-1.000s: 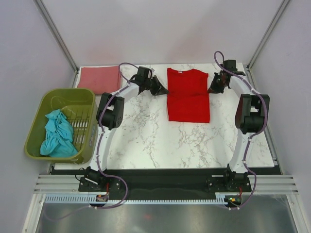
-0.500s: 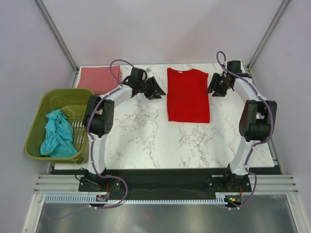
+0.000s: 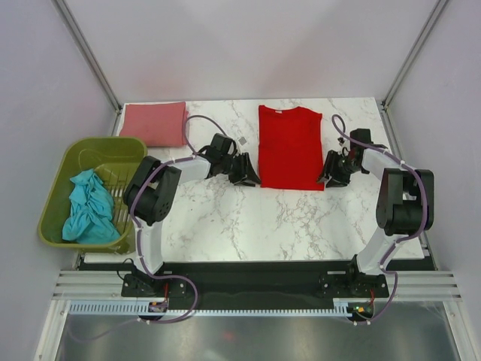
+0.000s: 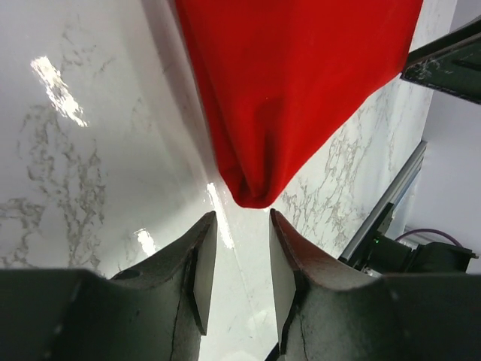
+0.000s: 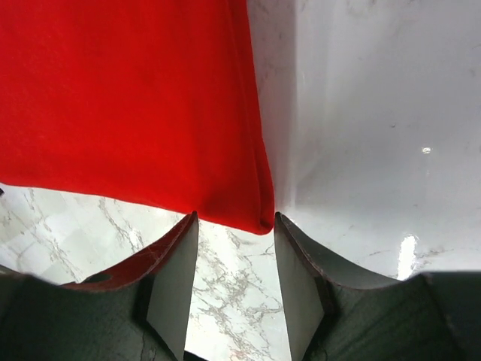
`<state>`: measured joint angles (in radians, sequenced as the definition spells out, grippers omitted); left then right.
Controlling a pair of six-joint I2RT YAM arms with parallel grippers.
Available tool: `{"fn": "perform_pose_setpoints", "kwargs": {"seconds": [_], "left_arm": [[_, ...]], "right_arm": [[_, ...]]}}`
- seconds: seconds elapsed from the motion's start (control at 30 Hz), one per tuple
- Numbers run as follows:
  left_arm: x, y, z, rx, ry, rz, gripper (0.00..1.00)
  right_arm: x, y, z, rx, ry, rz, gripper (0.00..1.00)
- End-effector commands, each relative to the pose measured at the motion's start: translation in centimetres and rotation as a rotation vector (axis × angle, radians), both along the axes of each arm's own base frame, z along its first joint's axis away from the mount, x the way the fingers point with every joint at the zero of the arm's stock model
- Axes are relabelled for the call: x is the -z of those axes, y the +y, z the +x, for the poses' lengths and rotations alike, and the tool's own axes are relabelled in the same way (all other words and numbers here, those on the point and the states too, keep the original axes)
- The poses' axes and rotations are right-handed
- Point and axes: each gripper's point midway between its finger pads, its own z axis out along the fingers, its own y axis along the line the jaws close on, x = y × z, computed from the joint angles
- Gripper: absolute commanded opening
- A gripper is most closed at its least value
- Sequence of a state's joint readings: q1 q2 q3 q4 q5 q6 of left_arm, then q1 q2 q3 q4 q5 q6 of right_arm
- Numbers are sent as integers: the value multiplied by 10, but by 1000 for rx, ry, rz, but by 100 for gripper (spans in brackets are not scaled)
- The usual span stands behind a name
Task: Fold and stack the t-shirts
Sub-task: Fold the tshirt
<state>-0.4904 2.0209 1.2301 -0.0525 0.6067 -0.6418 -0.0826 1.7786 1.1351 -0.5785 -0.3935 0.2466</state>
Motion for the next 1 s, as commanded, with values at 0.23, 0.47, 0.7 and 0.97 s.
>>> {"fn": "perform_pose_setpoints", "kwargs": {"seconds": [0.23, 0.47, 0.7, 0.97], "left_arm": [[-11, -19, 11, 63, -104, -85, 41], [-2, -29, 2, 71, -64, -82, 35], [0, -30, -9, 67, -50, -68, 2], [11, -6, -45, 9, 13, 30, 2]], "right_arm": [[2, 4, 17, -29, -106, 40, 51], [4, 5, 15, -30, -105, 46, 35], [8, 9, -7, 12, -59, 72, 0], [29, -1, -55, 106, 35, 1, 0]]}}
